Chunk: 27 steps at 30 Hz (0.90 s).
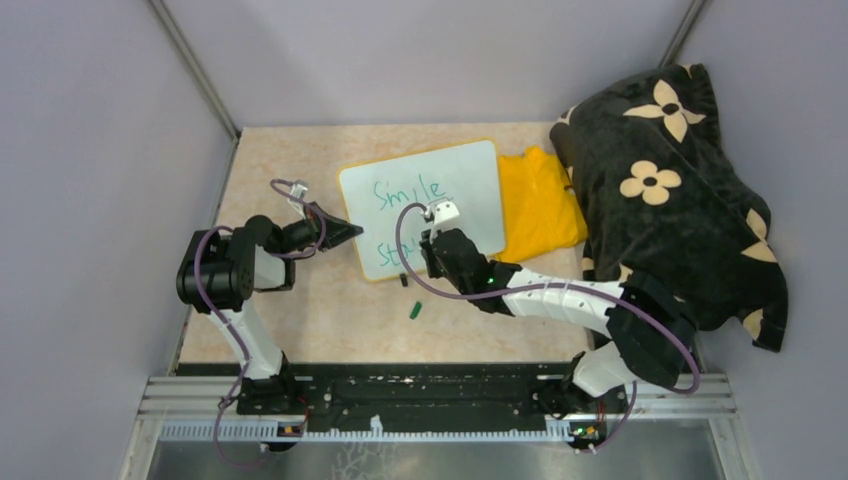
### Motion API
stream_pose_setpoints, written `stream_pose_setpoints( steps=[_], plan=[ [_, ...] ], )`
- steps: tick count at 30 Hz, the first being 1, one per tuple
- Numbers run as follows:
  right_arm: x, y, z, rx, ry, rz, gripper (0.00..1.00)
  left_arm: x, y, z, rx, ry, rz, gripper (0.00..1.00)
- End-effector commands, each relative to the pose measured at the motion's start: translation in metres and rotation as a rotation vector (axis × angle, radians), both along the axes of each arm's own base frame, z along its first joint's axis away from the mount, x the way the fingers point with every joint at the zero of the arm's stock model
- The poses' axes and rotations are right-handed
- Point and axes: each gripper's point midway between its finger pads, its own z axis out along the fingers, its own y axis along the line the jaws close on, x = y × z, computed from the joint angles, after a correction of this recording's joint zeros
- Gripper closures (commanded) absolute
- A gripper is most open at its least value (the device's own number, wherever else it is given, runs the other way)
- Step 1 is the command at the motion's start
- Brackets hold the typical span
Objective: Write a sentence on the whiteboard
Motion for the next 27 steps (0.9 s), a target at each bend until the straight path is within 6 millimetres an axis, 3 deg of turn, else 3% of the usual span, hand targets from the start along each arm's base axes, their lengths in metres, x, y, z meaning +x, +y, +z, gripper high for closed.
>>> stream_pose_setpoints(
  steps=[1,4,11,15,19,27],
  plan=[
    [0.003,-0.013,0.000,0.014,-0.005,-0.046,1.00,-0.003,-0.008,0.008,0.028,-0.176,-0.029,1.00],
    [0.002,-0.014,0.005,0.026,-0.011,-0.048,1.00,-0.003,-0.008,0.008,0.028,-0.176,-0.029,1.00],
    [0.007,-0.011,0.046,0.089,-0.078,-0.049,1.00,-0.003,-0.008,0.008,0.028,-0.174,-0.029,1.00],
    [0.012,-0.011,0.056,0.112,-0.079,-0.062,1.00,-0.003,-0.008,0.009,0.028,-0.175,-0.029,1.00],
    [0.017,-0.008,0.059,0.111,-0.078,-0.067,1.00,-0.003,-0.008,0.008,0.029,-0.175,-0.029,1.00],
    [0.020,-0.005,0.045,0.089,-0.050,-0.061,1.00,-0.003,-0.008,0.008,0.028,-0.173,-0.029,1.00]
  ],
)
